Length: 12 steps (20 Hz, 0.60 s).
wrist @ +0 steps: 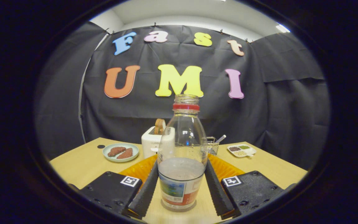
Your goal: Take the bottle from table, then pour the juice into the cup, finally place the bottle on the coaster
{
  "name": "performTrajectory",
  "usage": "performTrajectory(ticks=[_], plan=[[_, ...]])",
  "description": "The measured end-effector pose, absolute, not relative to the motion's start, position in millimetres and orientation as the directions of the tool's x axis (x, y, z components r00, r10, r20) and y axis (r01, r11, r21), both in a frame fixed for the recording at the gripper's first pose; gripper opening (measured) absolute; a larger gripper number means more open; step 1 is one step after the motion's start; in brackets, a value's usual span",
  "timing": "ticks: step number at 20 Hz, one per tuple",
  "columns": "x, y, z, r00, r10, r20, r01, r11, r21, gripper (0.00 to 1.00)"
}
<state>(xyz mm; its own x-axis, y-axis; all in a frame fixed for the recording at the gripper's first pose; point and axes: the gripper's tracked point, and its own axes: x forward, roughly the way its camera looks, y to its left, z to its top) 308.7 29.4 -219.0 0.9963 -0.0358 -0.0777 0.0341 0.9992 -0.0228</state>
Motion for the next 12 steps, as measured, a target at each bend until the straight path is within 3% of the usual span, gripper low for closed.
performTrajectory(ticks=[6,12], plan=[[330,19,-261,0.990,-0.060,-0.125,0.056,0.998,-0.038,0.83],[326,28,-276,0.994,-0.060,-0.089,0.057,0.998,-0.033,0.84]])
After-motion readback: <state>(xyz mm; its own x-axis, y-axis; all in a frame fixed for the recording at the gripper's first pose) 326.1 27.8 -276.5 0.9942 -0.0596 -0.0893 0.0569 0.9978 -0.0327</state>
